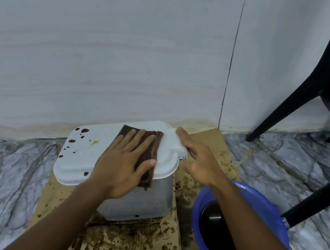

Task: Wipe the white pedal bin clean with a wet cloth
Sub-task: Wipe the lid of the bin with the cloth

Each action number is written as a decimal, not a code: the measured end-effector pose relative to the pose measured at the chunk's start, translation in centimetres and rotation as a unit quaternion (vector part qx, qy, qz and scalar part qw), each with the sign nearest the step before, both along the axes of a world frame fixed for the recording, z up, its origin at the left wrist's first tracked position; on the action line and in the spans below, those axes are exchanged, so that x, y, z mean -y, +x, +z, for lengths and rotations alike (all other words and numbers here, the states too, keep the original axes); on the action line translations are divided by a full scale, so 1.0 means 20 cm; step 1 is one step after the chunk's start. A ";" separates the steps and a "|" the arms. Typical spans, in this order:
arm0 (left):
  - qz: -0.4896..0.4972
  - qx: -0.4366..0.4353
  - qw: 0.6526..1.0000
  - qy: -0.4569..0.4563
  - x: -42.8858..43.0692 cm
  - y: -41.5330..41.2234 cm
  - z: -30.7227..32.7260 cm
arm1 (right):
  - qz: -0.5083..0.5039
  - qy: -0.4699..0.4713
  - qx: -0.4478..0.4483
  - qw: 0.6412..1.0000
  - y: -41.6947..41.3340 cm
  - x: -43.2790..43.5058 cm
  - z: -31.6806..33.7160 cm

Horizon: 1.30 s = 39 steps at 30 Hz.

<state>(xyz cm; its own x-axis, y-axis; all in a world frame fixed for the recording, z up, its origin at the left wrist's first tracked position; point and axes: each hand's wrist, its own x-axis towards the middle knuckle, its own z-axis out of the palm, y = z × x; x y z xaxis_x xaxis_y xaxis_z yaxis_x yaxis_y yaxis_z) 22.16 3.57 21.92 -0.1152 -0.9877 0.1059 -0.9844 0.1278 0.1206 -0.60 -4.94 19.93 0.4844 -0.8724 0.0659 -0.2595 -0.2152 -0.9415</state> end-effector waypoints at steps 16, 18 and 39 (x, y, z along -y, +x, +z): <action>0.038 -0.045 0.998 0.023 0.19 -0.10 0.03 | -0.020 -0.002 0.070 0.997 0.00 0.08 -0.05; 0.075 -0.043 0.996 0.027 0.19 -0.07 0.03 | -0.042 0.012 0.091 0.995 0.00 0.10 -0.04; 0.004 -0.003 1.000 0.017 0.29 -0.38 0.05 | -0.062 -0.006 -0.006 0.998 -0.04 0.31 0.07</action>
<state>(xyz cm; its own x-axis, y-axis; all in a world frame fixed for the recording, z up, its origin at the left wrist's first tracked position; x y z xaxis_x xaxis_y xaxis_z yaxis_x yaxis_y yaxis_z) 14.48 -2.31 22.84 -0.1075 -0.9916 0.0726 -0.9845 0.1163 0.1311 -1.39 -11.06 21.34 0.3727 -0.9252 0.0710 -0.2971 -0.1915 -0.9354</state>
